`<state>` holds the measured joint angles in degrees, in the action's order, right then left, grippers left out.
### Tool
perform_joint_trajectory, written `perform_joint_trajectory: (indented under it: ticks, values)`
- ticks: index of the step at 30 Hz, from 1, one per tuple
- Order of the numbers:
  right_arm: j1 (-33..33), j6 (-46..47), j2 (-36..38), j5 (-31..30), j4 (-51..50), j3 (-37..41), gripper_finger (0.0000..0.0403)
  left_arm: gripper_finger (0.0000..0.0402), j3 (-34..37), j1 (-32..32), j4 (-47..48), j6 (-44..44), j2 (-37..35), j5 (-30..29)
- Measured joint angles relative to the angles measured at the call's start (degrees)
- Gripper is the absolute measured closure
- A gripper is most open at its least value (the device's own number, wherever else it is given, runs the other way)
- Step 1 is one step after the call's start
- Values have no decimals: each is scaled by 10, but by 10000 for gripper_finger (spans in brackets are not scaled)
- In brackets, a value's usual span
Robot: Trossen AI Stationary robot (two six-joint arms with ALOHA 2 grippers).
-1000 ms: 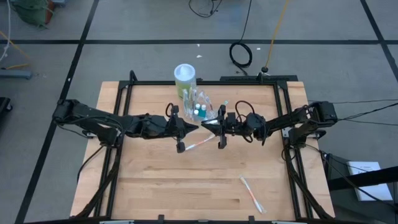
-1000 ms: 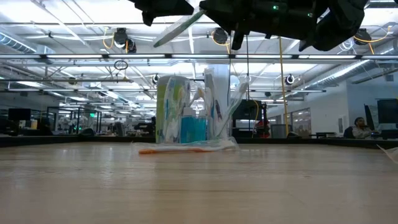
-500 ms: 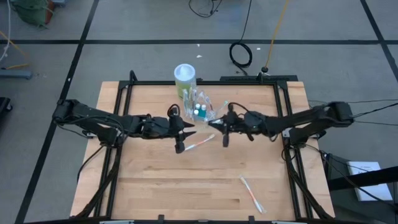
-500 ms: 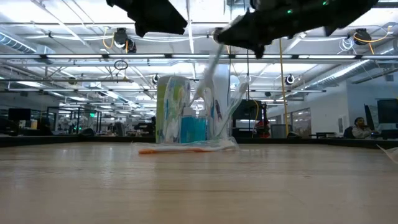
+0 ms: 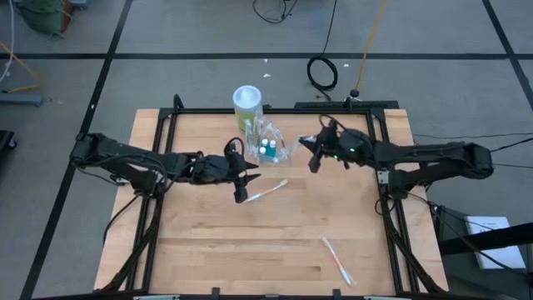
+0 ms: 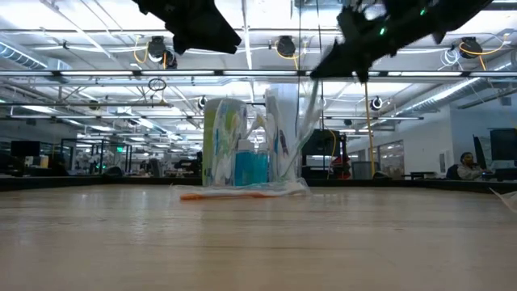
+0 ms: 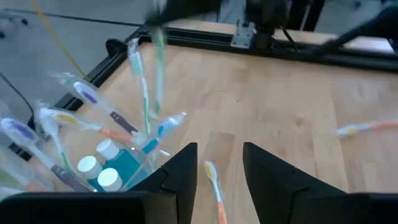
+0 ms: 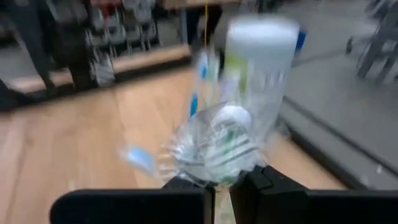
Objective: Pick & Place toothbrushing station
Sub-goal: Put the green toothbrush into the right of the transparent organizer
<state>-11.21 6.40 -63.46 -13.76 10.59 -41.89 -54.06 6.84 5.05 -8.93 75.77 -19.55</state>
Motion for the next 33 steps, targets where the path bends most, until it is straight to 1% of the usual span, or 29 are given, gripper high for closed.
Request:
perform_joint_trajectory:
  ticks: [4, 11, 16, 21, 24, 26, 29, 33]
  values:
    - [-32, 14, -67, 48, 2, 1, 390, 270, 0, -11, -5, -23, 0, 0]
    - [-46, 1, -158, 50, 52, 1, 374, 270, 0, -16, -10, -24, 19, 1]
    - [-48, 0, -180, 49, 69, 0, 360, 270, 0, -17, -22, -23, 60, 2]
    - [-50, 15, -175, 49, 62, 1, 329, 270, 0, -25, -37, 13, 96, 10]
    - [-50, 2, -162, 49, 50, 1, 308, 270, 0, -37, -61, 30, 123, 47]
    - [-50, -9, -147, 48, 24, 1, 294, 266, 0, -48, -89, 29, 146, 81]
    - [-49, -4, -122, 48, -12, 1, 274, 248, 0, -61, -114, 28, 185, 125]
    - [-45, 17, -83, 49, -74, 1, 256, 213, 0, -75, -143, 26, 238, 150]
